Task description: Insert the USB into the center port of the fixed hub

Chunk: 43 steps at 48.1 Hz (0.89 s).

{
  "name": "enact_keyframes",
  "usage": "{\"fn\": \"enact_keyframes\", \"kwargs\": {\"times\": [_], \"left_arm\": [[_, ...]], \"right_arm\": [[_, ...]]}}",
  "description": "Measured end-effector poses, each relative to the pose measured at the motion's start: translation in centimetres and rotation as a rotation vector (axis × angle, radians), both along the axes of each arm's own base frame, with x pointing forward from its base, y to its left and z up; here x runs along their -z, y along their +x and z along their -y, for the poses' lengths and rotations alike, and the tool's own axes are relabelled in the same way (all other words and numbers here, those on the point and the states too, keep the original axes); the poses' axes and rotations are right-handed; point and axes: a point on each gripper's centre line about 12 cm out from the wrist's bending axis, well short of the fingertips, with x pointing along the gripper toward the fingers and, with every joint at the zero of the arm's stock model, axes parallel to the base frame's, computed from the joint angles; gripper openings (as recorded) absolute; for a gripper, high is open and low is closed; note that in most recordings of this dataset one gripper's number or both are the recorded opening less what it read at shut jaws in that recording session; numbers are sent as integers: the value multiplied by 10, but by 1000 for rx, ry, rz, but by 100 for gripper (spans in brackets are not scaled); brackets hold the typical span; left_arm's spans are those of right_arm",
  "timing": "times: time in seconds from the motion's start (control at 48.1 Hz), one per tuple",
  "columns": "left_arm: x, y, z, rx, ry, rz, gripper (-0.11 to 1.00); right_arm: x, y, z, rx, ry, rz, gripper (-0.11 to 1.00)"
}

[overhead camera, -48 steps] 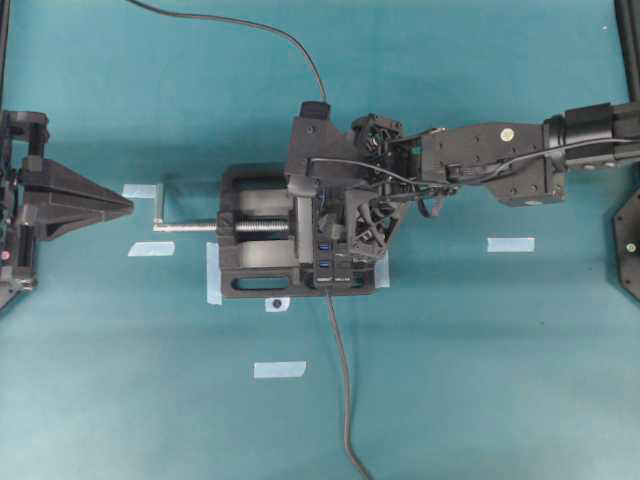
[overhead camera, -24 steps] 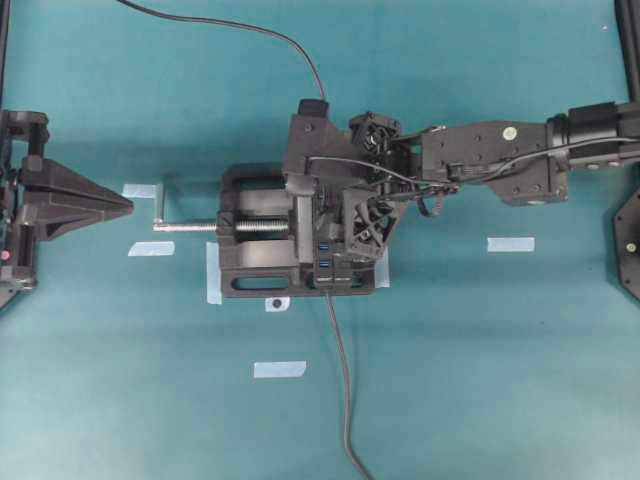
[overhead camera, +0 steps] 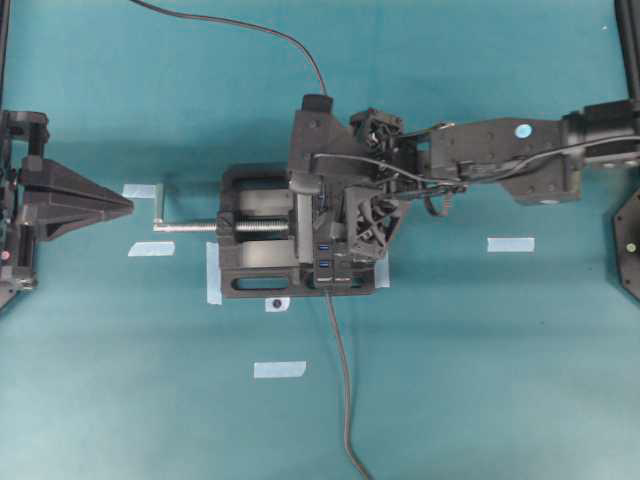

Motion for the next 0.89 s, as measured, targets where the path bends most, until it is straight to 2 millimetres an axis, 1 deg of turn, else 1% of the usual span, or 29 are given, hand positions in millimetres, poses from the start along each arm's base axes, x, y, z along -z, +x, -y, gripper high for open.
{"fn": "enact_keyframes", "kwargs": {"times": [0.374, 0.582, 0.894], "left_arm": [[0, 0, 0, 0, 0, 0, 0], [0, 0, 0, 0, 0, 0, 0], [0, 0, 0, 0, 0, 0, 0]], "right_arm": [[-14, -26, -6, -14, -1, 55, 83], [-19, -32, -9, -26, -1, 134, 83], [-17, -36, -11, -32, -1, 142, 83]]}}
